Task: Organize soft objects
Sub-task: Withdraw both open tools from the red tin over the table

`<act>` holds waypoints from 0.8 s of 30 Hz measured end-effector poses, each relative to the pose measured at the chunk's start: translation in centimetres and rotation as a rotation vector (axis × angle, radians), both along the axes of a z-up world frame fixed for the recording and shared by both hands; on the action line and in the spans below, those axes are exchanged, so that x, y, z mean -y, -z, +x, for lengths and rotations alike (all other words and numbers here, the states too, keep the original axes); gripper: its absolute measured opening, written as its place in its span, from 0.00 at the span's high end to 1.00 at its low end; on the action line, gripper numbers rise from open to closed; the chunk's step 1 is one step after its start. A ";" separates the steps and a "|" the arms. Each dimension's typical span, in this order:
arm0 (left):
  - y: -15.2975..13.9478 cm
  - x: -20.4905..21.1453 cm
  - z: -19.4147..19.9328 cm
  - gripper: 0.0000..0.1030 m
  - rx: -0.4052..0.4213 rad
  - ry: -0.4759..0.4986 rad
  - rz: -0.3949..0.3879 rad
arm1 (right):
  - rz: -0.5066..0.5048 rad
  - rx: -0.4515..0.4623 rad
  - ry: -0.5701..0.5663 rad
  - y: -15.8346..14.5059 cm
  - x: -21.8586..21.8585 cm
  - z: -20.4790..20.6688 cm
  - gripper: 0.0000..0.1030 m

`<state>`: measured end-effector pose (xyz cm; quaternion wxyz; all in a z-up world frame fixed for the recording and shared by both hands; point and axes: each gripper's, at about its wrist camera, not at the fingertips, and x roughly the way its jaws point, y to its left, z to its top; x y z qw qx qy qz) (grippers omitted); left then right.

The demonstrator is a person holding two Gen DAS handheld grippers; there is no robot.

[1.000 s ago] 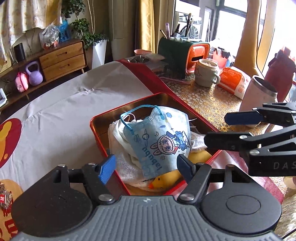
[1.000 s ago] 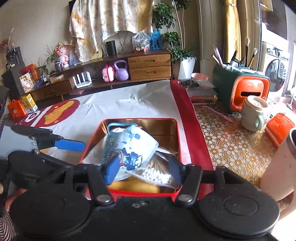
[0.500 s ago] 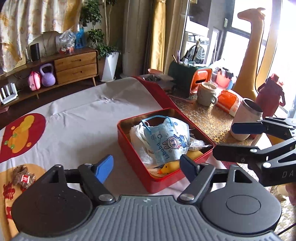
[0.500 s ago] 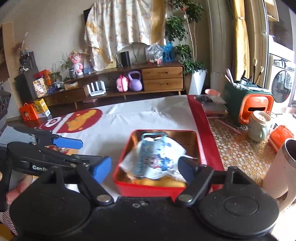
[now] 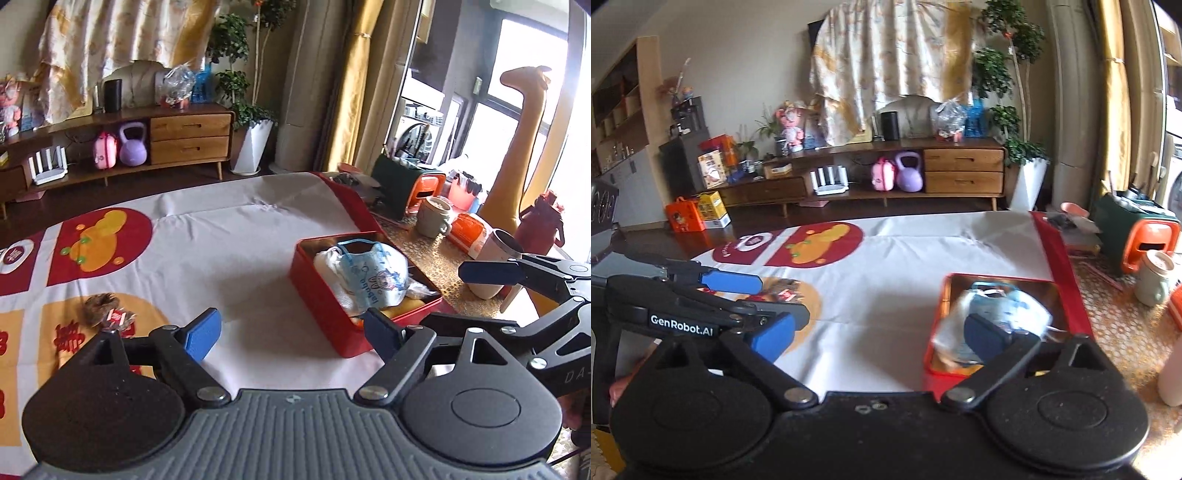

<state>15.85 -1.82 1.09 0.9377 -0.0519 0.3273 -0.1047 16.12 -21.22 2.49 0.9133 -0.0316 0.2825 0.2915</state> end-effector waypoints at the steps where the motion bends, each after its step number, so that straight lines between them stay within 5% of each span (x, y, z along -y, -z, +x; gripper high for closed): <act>1: 0.1 -0.7 -0.3 0.17 -0.003 -0.007 -0.004 | 0.002 -0.003 -0.009 0.1 -0.6 -0.1 0.03; 8: 1.4 -6.4 -1.1 0.01 -0.019 -0.071 -0.017 | -0.003 -0.033 -0.055 1.4 -4.6 0.4 0.01; 24: 7.8 -17.7 3.2 0.01 -0.125 -0.240 -0.051 | -0.118 -0.111 -0.216 6.9 -14.4 4.1 0.03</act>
